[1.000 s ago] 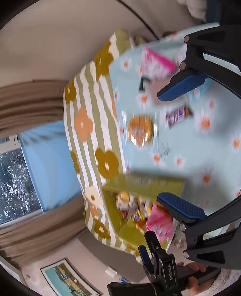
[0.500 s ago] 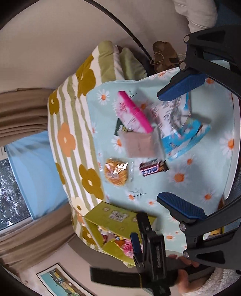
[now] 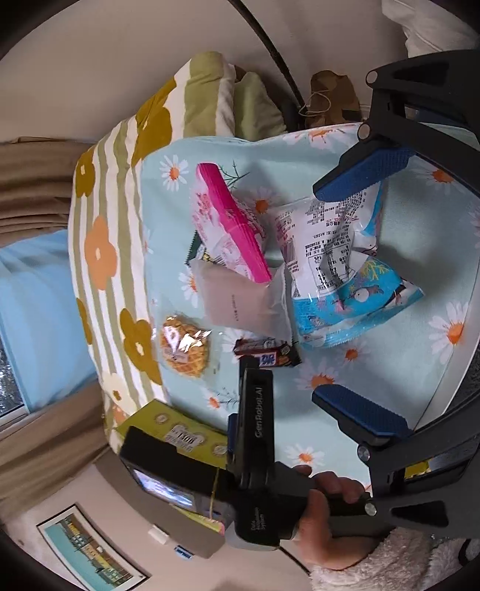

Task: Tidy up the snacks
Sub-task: 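Move both tools back to the packets on the cloth, then grasp the Snickers bar with left tool while right tool grasps the blue-white bag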

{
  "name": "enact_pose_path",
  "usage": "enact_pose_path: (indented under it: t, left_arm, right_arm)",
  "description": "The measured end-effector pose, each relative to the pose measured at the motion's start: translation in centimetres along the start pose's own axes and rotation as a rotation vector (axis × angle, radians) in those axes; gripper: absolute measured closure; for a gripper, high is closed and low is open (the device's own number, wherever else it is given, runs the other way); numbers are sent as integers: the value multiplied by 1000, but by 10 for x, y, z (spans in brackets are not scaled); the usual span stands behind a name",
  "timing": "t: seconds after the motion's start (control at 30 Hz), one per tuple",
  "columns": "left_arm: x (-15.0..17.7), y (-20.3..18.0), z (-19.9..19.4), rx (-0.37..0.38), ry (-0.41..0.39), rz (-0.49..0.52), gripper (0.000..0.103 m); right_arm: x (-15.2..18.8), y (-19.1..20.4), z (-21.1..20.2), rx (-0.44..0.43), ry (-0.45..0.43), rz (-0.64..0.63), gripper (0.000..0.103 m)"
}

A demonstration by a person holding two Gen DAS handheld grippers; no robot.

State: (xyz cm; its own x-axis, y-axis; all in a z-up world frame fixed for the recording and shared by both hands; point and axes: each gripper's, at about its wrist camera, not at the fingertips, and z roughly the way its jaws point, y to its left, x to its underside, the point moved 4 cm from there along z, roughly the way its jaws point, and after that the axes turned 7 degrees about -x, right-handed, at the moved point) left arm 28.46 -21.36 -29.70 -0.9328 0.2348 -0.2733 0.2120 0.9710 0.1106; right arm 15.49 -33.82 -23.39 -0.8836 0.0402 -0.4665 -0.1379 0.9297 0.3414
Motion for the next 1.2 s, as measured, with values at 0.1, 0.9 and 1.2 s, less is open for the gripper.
enact_pose_path:
  t: [0.1, 0.9, 1.2]
  left_arm:
    - [1, -5, 11, 7, 31, 9, 17]
    - [7, -11, 22, 40, 94, 48, 43]
    - [8, -21, 25, 43, 97, 85, 76]
  right_arm:
    - [-1, -3, 8, 3, 21, -3, 4]
    - [3, -13, 37, -2, 115, -99, 4]
    - [5, -14, 50, 16, 173, -151, 4]
